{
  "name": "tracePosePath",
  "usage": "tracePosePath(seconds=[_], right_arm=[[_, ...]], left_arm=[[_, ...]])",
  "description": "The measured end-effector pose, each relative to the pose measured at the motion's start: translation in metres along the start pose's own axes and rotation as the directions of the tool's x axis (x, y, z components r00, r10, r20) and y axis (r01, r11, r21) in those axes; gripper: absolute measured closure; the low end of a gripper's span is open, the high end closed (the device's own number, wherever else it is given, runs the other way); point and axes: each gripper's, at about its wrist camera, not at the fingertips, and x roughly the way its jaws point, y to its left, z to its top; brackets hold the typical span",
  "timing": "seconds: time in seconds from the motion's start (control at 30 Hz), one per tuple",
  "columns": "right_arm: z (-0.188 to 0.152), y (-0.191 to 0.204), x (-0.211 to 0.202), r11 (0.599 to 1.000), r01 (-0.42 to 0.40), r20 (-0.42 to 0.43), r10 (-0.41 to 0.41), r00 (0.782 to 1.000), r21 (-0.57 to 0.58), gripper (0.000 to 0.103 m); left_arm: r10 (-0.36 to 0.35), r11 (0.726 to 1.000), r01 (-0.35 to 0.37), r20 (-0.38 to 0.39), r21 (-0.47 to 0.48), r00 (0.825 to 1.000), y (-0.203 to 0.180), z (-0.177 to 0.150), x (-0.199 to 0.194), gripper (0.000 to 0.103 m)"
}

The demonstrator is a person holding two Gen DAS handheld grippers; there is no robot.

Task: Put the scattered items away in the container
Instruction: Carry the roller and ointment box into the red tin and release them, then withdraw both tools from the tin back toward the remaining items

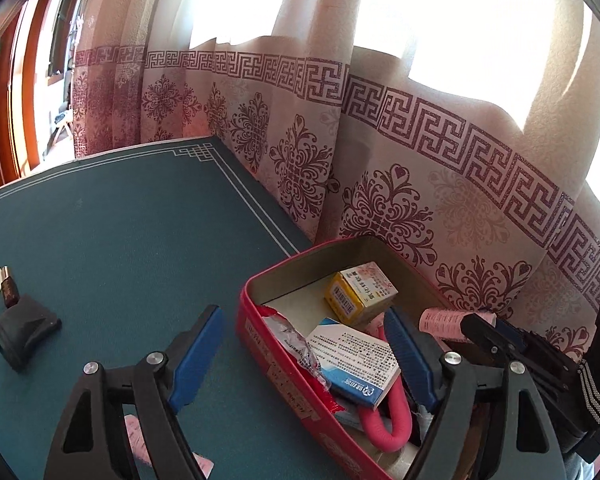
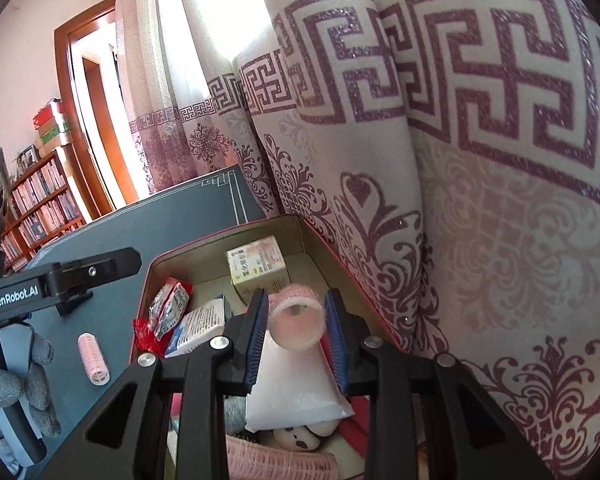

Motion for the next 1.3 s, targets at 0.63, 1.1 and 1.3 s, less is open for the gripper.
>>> tracePosePath(seconds=[0.63,1.1,1.3], right_arm=[[-0.005,0.063,-0.033,0.995,-0.094,0.041,0.096,0.995,-0.035,0.023],[-0.075,0.180,0.007,0.923,-0.330,-0.225,0.285,0.932,-0.197,0.023],[-0.093,0.193,0.023,0.913,-0.354,-0.302,0.285,0.910,-0.205,0.023]], left_arm=[[0.179,0.950,-0.155,0.068,-0.270,0.981,0.133,-0.054,-0.090,0.020],[0.271,0.902,-0.248,0.015,-0.354,0.962,0.200,-0.096,-0.106,0.020],[0.281,0.894,-0.263,-0.003,-0.363,0.960,0.212,-0.097,-0.100,0.020]])
